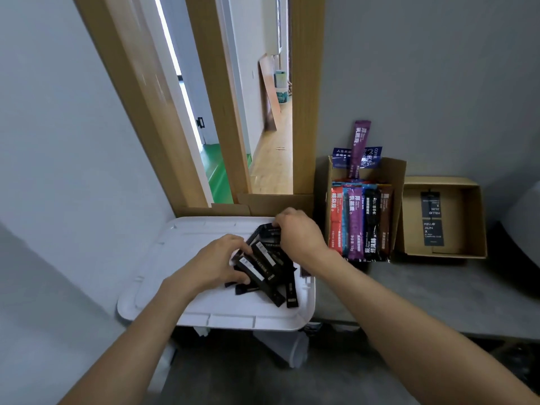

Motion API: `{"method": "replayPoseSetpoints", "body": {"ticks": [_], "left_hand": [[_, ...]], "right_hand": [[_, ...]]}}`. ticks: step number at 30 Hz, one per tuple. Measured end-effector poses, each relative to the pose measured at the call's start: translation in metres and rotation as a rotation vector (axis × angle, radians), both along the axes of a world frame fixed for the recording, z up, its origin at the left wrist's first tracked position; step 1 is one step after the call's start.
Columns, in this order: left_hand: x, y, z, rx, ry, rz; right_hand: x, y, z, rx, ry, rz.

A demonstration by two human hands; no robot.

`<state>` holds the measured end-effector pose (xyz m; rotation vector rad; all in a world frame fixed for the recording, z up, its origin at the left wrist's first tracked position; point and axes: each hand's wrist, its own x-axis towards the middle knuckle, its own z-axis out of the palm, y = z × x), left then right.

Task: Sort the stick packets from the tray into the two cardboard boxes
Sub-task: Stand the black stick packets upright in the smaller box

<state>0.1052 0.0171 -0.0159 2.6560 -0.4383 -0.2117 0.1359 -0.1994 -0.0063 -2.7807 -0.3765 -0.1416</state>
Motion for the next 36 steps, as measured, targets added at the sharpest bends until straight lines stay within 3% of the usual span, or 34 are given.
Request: {"method": "replayPoseSetpoints", "body": {"ticks": [6,15,21,25,29,36], "left_hand": [[-0.013,-0.016,0.017,0.159,0.18,-0.078],[0.005,-0.031,-0.005,0.182,0.044,-0.148],[-0.003,-0.032,-0.009,0.257,-0.16,-0.147],[-0.011,-0.035,-0.018,0.296,-0.246,-0.158],[-0.015,-0.037,-0.025,0.265,-0.239,-0.145],[-0.01,-0.045,-0.008,0.225,-0.144,-0.022]], "right_hand": [[0.025,0.008,-0.011,-0.177,0.173,0.039],[0.012,0.001,-0.006,0.091,0.117,-0.137],[-0.018,-0.006,0.014,0.093,0.038,-0.216],[-0.048,-0.013,0.017,-0.066,0.112,-0.231],[-0.058,-0.01,0.005,-0.106,0.22,-0.215],[-0.056,-0.011,-0.008,-0.002,0.215,-0.241]]}}
